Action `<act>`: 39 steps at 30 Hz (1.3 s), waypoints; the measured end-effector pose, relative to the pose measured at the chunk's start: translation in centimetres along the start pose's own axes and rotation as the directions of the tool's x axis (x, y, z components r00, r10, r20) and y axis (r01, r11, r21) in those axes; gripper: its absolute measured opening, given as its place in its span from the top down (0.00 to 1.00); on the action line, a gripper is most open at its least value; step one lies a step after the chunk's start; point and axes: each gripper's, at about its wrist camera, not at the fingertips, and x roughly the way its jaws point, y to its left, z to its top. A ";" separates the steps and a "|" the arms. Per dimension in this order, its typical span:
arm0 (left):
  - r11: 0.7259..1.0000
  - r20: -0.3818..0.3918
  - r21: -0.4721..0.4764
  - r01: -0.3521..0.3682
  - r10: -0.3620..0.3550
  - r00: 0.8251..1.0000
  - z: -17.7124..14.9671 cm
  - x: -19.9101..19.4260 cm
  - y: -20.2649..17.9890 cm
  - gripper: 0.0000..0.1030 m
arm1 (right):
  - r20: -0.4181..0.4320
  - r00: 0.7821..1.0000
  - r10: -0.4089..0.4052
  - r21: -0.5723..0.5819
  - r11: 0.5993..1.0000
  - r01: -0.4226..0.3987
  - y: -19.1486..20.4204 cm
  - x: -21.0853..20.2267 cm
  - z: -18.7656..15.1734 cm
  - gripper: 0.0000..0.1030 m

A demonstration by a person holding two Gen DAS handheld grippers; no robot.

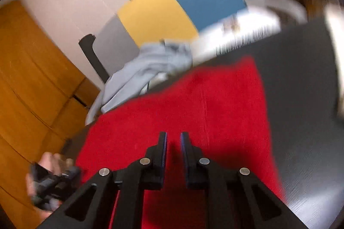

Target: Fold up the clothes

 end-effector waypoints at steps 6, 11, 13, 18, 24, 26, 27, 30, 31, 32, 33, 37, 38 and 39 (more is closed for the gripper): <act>0.997 -0.012 -0.069 0.017 -0.018 1.000 -0.5 0.4 1.1 0.78 | 0.000 0.996 0.087 0.117 0.989 -0.087 -0.7 1.5 -0.5 0.58; 0.999 0.008 -0.031 0.022 -0.022 1.000 -1.1 1.0 0.7 0.78 | 0.008 0.997 0.079 0.286 0.955 -0.079 -2.2 2.4 -0.6 0.52; 1.000 0.012 -0.002 0.012 -0.012 1.000 -1.3 1.1 0.4 0.78 | 0.024 0.997 0.077 0.302 0.950 -0.081 -2.0 2.6 -0.8 0.50; 0.999 0.021 0.040 0.009 -0.010 1.000 -1.7 1.2 0.0 0.78 | 0.072 0.994 0.081 0.356 0.929 -0.101 -1.2 2.2 -0.9 0.43; 0.999 0.026 0.029 0.029 -0.030 0.999 -1.6 1.2 0.2 0.78 | 0.051 0.995 0.085 0.374 0.922 -0.098 0.0 1.2 -2.5 0.43; 0.999 0.027 0.027 0.032 -0.033 0.999 -1.5 1.2 0.3 0.78 | 0.038 0.997 0.072 0.394 0.916 -0.081 -0.1 2.3 -2.3 0.43; 0.999 0.028 0.026 0.035 -0.036 0.999 -1.5 1.1 0.3 0.78 | 0.033 0.997 0.069 0.410 0.909 -0.076 -0.2 2.8 -2.2 0.43; 0.999 0.030 0.021 0.045 -0.046 0.999 -1.6 1.0 0.4 0.78 | 0.066 0.997 0.027 0.409 0.911 -0.052 -0.2 3.6 -1.4 0.55; 0.999 0.030 0.020 0.048 -0.049 0.998 -1.6 1.0 0.4 0.78 | 0.073 0.997 0.010 0.411 0.911 -0.040 -0.3 3.9 -1.1 0.64; 0.998 0.029 0.019 0.052 -0.053 0.998 -1.6 1.0 0.5 0.78 | 0.077 0.997 -0.001 0.406 0.914 -0.030 -0.4 3.9 -0.8 0.87; 0.998 0.028 0.018 0.059 -0.060 0.998 -1.6 0.9 0.5 0.78 | 0.080 0.997 -0.011 0.398 0.917 -0.022 -0.4 3.9 -0.6 0.91; 0.995 0.011 0.006 0.101 -0.101 0.995 -1.7 0.7 0.6 0.77 | 0.069 0.997 -0.041 0.297 0.955 0.019 0.3 4.0 0.5 0.91; 0.994 0.003 0.004 0.111 -0.111 0.994 -1.7 0.6 0.5 0.74 | 0.060 0.997 -0.051 0.262 0.965 0.034 0.7 4.1 0.7 0.91; 0.993 -0.007 0.001 0.117 -0.117 0.993 -1.7 0.6 0.4 0.72 | 0.053 0.997 -0.053 0.234 0.972 0.039 1.0 4.1 1.0 0.91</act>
